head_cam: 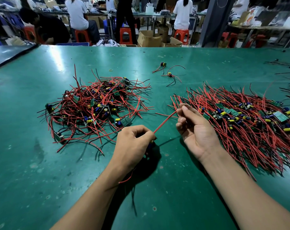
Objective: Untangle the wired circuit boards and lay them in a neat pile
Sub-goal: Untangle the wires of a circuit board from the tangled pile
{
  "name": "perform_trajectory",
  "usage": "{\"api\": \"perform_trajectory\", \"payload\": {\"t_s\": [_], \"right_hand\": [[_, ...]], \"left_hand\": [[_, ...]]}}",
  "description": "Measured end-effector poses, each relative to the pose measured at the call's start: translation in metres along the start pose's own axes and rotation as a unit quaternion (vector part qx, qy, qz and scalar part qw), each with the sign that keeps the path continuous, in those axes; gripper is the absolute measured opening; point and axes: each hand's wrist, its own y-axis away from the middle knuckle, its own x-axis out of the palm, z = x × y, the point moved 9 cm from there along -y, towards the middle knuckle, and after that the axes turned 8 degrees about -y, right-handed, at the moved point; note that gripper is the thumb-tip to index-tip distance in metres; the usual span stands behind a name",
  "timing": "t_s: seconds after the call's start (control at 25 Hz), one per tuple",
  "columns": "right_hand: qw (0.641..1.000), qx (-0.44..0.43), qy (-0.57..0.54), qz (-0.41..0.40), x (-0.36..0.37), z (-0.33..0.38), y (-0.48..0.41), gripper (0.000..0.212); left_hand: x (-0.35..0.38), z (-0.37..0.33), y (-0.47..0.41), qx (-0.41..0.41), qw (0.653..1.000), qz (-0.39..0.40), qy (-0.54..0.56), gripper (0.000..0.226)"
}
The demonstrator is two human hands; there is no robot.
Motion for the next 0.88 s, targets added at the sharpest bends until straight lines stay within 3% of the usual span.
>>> {"api": "perform_trajectory", "payload": {"t_s": [0.16,0.36,0.44,0.64,0.8,0.88], "right_hand": [[0.999,-0.031,0.025,-0.008,-0.001,0.003,0.002,0.008],[0.975,0.151,-0.158,0.035,0.012,-0.019,0.007,0.009],[0.964,0.184,-0.181,0.065,0.019,-0.022,0.011,0.009],[0.993,0.096,-0.032,0.065,0.014,-0.018,0.006,0.023],[0.974,0.089,0.168,0.123,0.017,-0.04,0.014,0.057],[0.953,0.089,0.253,0.142,0.017,-0.05,0.017,0.04]], "left_hand": [[-0.002,0.001,0.0,0.003,1.0,0.001,-0.003,0.018],[-0.002,-0.002,0.001,0.01,1.0,0.0,0.0,0.017],[-0.002,-0.003,0.001,0.012,1.0,-0.002,-0.001,0.016],[-0.001,-0.003,0.002,0.013,1.0,0.002,0.004,0.014],[0.001,-0.009,0.003,0.038,0.999,0.014,-0.001,0.015],[0.004,-0.012,0.005,0.048,0.998,0.033,-0.004,0.016]]}}
